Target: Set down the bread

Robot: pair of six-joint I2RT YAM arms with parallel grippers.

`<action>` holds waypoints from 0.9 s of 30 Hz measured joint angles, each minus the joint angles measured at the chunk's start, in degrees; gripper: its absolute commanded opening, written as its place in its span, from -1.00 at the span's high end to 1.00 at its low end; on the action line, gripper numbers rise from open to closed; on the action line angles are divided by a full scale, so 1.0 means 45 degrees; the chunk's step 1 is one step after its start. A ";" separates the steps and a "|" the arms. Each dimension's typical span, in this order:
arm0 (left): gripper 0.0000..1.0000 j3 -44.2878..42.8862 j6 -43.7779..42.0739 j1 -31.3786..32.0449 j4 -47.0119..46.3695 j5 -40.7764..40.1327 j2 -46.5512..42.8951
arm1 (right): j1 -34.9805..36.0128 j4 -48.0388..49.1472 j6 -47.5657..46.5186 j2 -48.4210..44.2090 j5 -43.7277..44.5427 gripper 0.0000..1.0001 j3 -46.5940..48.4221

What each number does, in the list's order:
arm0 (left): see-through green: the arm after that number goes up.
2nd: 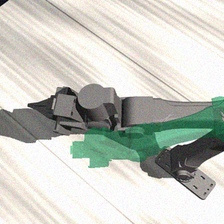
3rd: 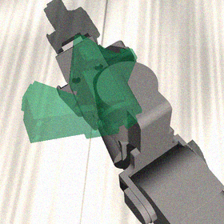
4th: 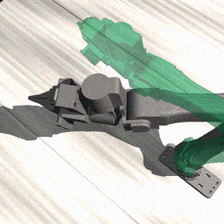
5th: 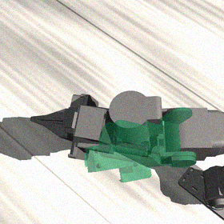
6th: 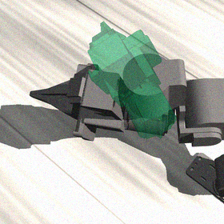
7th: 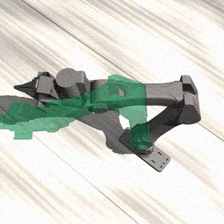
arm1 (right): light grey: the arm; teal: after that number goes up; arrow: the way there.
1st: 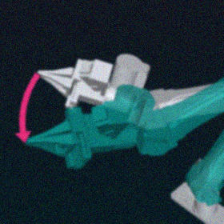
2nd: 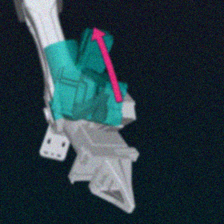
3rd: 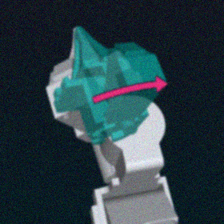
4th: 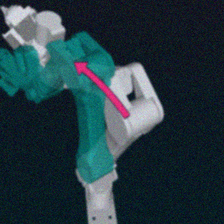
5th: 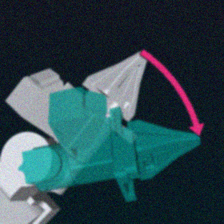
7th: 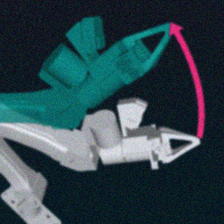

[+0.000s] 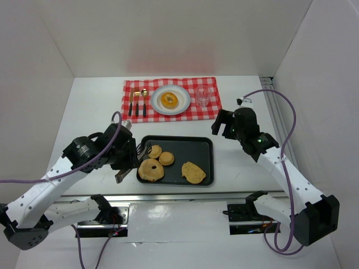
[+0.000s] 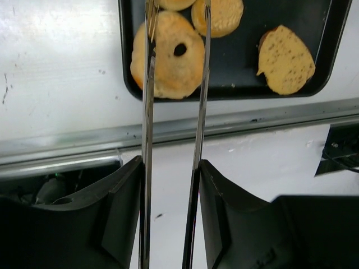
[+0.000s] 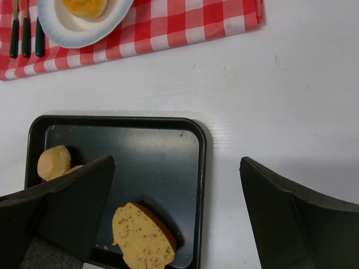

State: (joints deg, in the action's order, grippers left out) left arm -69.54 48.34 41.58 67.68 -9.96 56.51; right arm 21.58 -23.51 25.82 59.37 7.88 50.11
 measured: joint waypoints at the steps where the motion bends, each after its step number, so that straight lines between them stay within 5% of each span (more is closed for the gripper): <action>1: -0.08 0.0019 0.0121 0.0097 0.0199 0.0000 -0.0083 | 0.0000 -0.0010 0.0000 0.0000 0.0000 -1.00 0.0000; 13: -0.16 0.0743 0.1146 0.0223 0.1914 0.0471 -0.1239 | 0.0000 -0.0029 0.0000 0.0005 -0.0185 -1.00 0.0000; 27: -0.24 0.2574 0.1399 0.0223 0.1486 0.1588 -0.1311 | 0.0000 -0.0029 0.0005 0.0005 -0.0291 -1.00 0.0000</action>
State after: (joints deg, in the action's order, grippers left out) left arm -57.95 54.63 42.59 74.37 -2.81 50.61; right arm 21.58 -23.64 25.85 59.40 6.57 50.11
